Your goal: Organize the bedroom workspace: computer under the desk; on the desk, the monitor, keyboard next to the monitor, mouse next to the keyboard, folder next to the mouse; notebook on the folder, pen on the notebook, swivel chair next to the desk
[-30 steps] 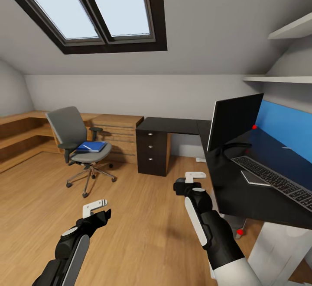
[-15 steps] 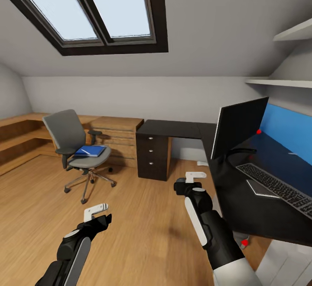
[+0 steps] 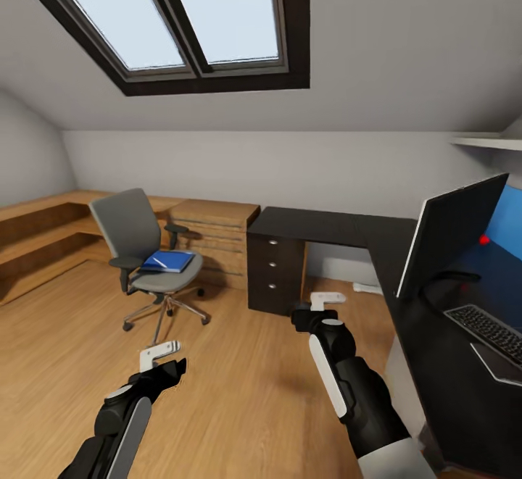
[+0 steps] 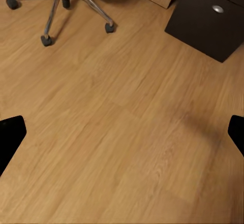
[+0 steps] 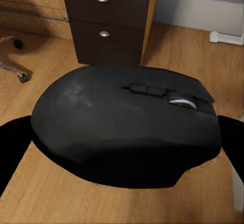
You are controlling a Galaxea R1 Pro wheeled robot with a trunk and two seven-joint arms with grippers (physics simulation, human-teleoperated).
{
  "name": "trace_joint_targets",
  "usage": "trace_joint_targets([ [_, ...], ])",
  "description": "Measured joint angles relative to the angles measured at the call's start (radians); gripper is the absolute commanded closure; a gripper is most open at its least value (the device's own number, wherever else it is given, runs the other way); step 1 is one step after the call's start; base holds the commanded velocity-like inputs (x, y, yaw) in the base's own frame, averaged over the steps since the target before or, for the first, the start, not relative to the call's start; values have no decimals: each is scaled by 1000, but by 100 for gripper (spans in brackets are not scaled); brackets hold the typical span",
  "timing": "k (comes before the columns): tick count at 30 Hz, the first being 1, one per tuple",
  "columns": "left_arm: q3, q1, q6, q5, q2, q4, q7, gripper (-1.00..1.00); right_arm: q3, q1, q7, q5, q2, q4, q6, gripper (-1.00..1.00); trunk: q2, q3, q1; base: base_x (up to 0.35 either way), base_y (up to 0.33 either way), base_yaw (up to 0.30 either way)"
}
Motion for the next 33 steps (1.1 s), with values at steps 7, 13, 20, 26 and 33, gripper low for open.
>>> trace_joint_targets([
  [7, -4, 0, 0, -1, -1, 4, 1, -100, 0, 1, -2, 2, 0, -1, -22, 100, 49, 22, -27, 330, 90, 242],
  [13, -55, 0, 0, -3, -3, 43, 0, -100, -2, 2, -2, 3, 0, -3, -38, 100, 70, 31, -38, 330, 8, 39],
  [20, -83, 0, -1, -5, -2, 58, 3, -100, -2, 2, -2, 3, -18, -3, -58, 100, 70, 31, -38, 330, 0, 2],
  [26, -83, 0, -1, -5, -2, 60, 0, -100, -3, 2, -1, 3, -23, -2, -76, 100, 70, 31, -38, 330, 0, 0],
  [33, -82, 0, -1, -5, -4, 61, -1, -100, -5, 2, 0, 3, -25, -1, -89, 100, 70, 31, -38, 330, 0, 0],
])
